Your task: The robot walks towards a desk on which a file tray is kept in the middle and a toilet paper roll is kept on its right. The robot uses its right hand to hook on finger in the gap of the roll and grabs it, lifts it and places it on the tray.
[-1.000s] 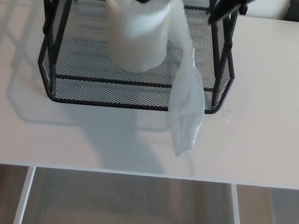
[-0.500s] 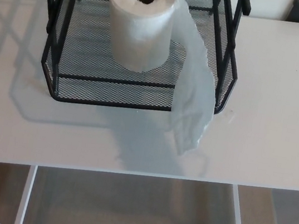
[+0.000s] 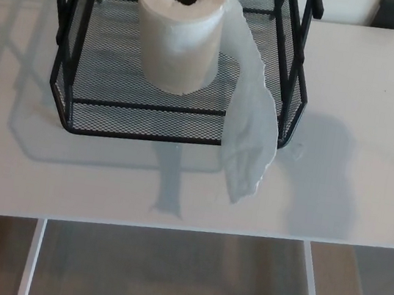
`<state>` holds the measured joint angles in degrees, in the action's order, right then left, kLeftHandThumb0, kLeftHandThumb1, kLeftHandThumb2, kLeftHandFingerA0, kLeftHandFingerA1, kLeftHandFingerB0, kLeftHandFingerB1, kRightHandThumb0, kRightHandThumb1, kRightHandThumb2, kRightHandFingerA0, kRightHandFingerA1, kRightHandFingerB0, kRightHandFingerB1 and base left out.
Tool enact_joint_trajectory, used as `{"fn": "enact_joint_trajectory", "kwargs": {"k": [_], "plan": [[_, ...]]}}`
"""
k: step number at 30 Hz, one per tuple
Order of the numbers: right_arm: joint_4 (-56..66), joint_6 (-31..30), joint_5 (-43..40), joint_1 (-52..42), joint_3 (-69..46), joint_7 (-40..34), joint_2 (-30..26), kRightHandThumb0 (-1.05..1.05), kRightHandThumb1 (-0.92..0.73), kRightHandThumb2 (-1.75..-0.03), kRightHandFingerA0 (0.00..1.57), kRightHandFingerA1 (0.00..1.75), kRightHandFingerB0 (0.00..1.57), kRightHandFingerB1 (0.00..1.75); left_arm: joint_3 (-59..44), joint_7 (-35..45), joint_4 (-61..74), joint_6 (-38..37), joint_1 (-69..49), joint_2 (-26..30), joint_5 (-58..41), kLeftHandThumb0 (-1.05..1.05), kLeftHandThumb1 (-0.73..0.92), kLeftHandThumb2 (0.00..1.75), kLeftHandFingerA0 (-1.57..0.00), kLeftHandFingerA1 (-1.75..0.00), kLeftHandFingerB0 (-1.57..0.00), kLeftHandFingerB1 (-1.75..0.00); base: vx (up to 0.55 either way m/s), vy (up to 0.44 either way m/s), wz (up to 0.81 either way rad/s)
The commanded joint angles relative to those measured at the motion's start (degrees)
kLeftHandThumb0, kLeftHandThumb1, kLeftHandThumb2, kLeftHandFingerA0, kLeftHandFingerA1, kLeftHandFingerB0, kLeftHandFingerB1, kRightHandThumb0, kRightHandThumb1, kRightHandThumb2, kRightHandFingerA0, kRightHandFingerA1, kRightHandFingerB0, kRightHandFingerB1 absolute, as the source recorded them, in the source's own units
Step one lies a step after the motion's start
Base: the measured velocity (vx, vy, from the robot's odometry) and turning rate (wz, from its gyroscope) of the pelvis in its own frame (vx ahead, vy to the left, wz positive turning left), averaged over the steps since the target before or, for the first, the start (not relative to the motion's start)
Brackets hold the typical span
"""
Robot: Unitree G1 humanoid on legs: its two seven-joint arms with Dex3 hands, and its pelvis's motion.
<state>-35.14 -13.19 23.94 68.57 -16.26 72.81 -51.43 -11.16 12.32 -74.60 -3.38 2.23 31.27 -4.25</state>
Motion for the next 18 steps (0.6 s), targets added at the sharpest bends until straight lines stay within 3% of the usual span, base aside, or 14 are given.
{"fn": "enact_joint_trajectory", "kwargs": {"k": [1, 2, 3, 4, 7, 8, 10, 14, 15, 18], "plan": [[-7.97, 15.63, -15.32, -54.02, -55.04, -36.66, 2.54, -0.62, -0.55, -0.57, 0.67, 0.66, 0.19, 0.31, -2.92, -0.26, -0.42, -0.68, -1.7, 0.53, -1.68, -1.02, 0.78, 0.9, -0.7, -1.24, -0.36, -1.15, 0.0, 0.0, 0.0], [-12.01, 17.44, -16.71, -58.07, -54.4, -43.43, 5.25, -0.66, -0.44, -0.78, 0.49, 0.62, 0.13, 0.42, -2.86, -0.02, -0.31, -0.8, -1.78, 0.63, -1.65, -1.02, 0.8, 0.88, -0.72, -1.19, -0.38, -1.06, 0.0, 0.0, 0.0], [-13.43, 17.91, -17.26, -59.35, -54.19, -45.68, 6.17, -0.66, -0.44, -0.78, 0.49, 0.62, 0.13, 0.42, -2.81, 0.03, -0.31, -0.78, -1.82, 0.63, -1.6, -1.02, 0.8, 0.88, -0.72, -1.19, -0.38, -1.06, 0.0, 0.0, 0.0], [-14.43, 18.34, -17.94, -61.24, -53.83, -48.6, 8.92, -0.59, -0.44, -0.78, 0.24, 0.55, 0.05, 0.38, -2.65, -0.23, -0.44, -0.86, -1.79, 0.57, -1.38, -1.0, 0.79, 0.89, -0.73, -1.17, -0.38, -1.05, 0.0, 0.0, 0.0], [-16.94, 19.83, -22.38, -63.37, -55.73, -51.52, 14.2, -0.59, -0.42, -0.77, 0.2, 0.55, 0.06, 0.41, -2.22, -0.14, -0.41, -1.15, -1.79, 0.58, -0.99, -1.0, 0.78, 0.91, -0.71, -1.21, -0.35, -1.13, 0.0, 0.0, 0.0], [-16.3, 20.2, -23.17, -63.54, -56.63, -52.4, 16.29, -0.47, -0.56, -0.58, 0.09, 0.56, 0.1, 0.31, -2.25, -0.15, -0.46, -0.98, -1.77, 0.59, -1.03, -1.01, 0.79, 0.87, -0.73, -1.16, -0.38, -1.03, 0.0, 0.0, 0.0], [-13.65, 22.55, -23.51, -64.54, -58.41, -58.21, 23.51, -0.43, -0.6, -0.6, 0.15, 0.61, 0.09, 0.26, -2.75, 0.47, -0.5, -0.68, -1.99, 0.55, -1.64, -1.0, 0.77, 0.89, -0.72, -1.17, -0.39, -1.05, 0.0, 0.0, 0.0], [-11.27, 18.9, -25.77, -63.25, -62.73, -60.94, 27.71, -0.42, -0.62, -0.58, 0.09, 0.56, 0.1, 0.38, -2.55, -0.21, -0.91, 0.12, -2.14, 0.09, -1.44, -0.99, 0.79, 0.88, -0.68, -1.14, -0.36, -1.01, 0.0, 0.0, 0.0], [-10.93, 17.79, -25.93, -63.34, -63.02, -61.21, 28.87, -0.47, -0.54, -0.74, 0.04, 0.55, 0.07, 0.44, -2.55, -0.13, -0.86, 0.28, -2.1, 0.35, -1.44, -1.01, 0.78, 0.88, -0.68, -1.16, -0.36, -1.04, 0.0, 0.0, 0.0], [-12.65, 19.68, -27.81, -63.72, -63.82, -59.92, 29.48, -0.47, -0.54, -0.72, 0.04, 0.56, 0.08, 0.41, -4.19, -0.76, -0.84, 1.11, -1.51, 0.12, -3.09, -0.98, 0.75, 0.9, -0.7, -1.19, -0.4, -1.05, 0.0, 0.0, 0.0]]}}
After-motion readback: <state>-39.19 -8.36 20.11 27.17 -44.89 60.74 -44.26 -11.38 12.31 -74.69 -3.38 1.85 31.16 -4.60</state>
